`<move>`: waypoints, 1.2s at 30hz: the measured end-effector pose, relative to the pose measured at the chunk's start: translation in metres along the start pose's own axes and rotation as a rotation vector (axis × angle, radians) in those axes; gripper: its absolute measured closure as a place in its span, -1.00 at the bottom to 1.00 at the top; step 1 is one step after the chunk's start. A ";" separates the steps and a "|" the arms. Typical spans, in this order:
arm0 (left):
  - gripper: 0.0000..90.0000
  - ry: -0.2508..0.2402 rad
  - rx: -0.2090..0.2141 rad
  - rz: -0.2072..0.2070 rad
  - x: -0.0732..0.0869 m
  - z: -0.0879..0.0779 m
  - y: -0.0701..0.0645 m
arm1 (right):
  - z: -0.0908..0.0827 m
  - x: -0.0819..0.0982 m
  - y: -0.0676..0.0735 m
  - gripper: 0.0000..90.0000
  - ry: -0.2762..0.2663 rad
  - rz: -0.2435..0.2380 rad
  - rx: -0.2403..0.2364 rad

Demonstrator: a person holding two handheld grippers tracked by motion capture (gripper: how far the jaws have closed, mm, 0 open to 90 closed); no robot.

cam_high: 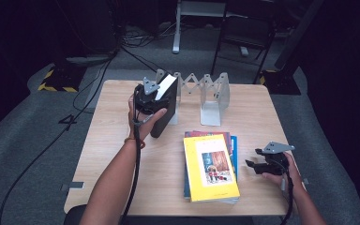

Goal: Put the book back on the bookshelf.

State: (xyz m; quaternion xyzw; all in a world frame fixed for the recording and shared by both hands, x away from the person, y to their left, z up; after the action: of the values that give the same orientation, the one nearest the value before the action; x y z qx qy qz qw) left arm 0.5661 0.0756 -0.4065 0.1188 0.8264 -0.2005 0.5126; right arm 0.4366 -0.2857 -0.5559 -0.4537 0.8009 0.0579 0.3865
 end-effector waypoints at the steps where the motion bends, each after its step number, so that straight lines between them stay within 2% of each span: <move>1: -0.21 0.009 -0.001 0.007 0.000 0.001 0.001 | 0.000 0.000 0.000 -0.28 0.001 -0.002 0.001; 3: -0.19 0.027 -0.003 0.015 0.001 0.000 0.001 | 0.000 0.001 -0.001 -0.28 0.006 -0.004 0.003; 7: 0.00 0.031 -0.073 0.069 -0.001 -0.003 0.002 | -0.003 -0.001 -0.003 -0.28 -0.006 0.000 0.012; 11: 0.09 0.028 -0.084 0.067 -0.002 -0.003 0.000 | -0.004 -0.001 -0.003 -0.28 -0.009 0.005 0.009; 12: 0.10 0.016 -0.087 0.049 -0.003 -0.003 0.000 | -0.004 0.000 -0.004 -0.28 -0.008 0.006 0.009; 15: 0.13 0.014 -0.092 0.043 -0.005 -0.002 -0.002 | -0.004 0.000 -0.004 -0.28 -0.010 0.010 0.007; 19: 0.15 0.003 -0.106 0.004 -0.013 0.000 -0.004 | -0.004 0.000 -0.005 -0.27 -0.010 0.014 0.009; 22: 0.16 -0.008 -0.121 0.017 -0.019 0.002 -0.006 | -0.004 0.001 -0.005 -0.27 -0.009 0.018 0.010; 25: 0.16 -0.022 -0.125 -0.013 -0.026 0.002 -0.005 | -0.003 0.001 -0.005 -0.28 -0.015 0.022 0.005; 27: 0.16 -0.028 -0.133 -0.020 -0.030 0.003 -0.004 | -0.003 0.002 -0.005 -0.27 -0.011 0.025 0.003; 29: 0.16 -0.040 -0.146 -0.009 -0.035 0.003 -0.004 | -0.003 0.002 -0.005 -0.27 -0.011 0.026 0.003; 32: 0.16 -0.055 -0.154 -0.031 -0.044 0.005 -0.001 | -0.004 0.001 -0.006 -0.27 -0.016 0.023 0.004; 36: 0.16 -0.061 -0.174 -0.039 -0.050 0.013 0.001 | -0.004 0.001 -0.006 -0.27 -0.018 0.024 0.006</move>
State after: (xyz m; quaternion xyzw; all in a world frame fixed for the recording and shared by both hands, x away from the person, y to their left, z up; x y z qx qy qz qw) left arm 0.5993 0.0710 -0.3669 0.0514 0.8267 -0.1417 0.5420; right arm 0.4385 -0.2919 -0.5522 -0.4425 0.8029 0.0641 0.3942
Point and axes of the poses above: each handheld gripper's, and its own axes: z roughly forward along the jaws, x roughly out of its underside, y roughly to its left, the point moved 10 cm from there along z, roughly forward along the jaws, and after that the axes turned 14 degrees about -z, right-handed, at the moved point
